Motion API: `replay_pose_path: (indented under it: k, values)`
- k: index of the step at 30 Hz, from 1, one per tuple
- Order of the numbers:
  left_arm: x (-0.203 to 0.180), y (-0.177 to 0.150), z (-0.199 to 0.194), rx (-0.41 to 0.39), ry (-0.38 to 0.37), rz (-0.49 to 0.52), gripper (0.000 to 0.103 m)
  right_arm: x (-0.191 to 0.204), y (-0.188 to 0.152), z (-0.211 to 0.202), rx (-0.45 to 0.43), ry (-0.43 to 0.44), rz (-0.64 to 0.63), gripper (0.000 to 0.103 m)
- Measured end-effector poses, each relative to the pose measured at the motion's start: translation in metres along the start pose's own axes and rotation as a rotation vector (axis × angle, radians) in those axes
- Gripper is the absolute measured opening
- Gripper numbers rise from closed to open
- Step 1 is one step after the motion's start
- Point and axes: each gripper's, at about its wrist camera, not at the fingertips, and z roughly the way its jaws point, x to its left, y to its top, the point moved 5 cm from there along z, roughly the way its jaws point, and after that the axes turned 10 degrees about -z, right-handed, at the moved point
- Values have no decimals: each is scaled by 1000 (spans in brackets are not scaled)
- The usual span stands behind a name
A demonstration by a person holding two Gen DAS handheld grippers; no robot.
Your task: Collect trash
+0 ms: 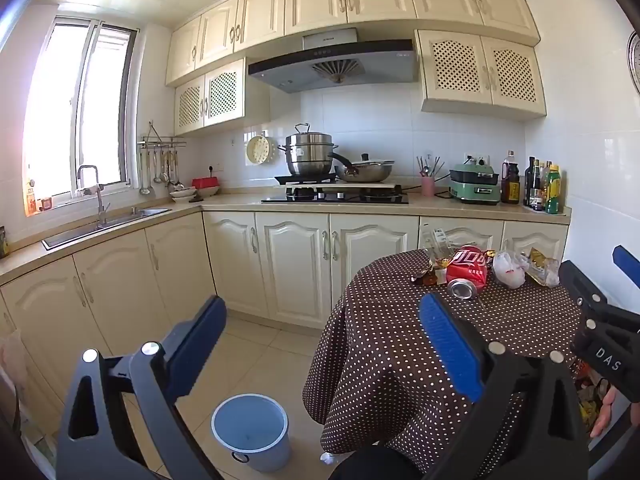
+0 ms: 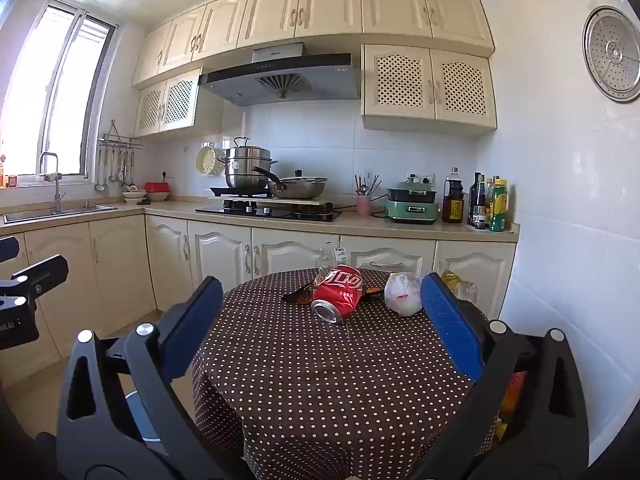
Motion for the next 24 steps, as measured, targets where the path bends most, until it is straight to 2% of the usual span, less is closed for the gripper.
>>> replay_pose_path:
  k: [24]
  values:
    - [-4,-2,1,5,2,7,96,1,1,-3,10,5,-1,97]
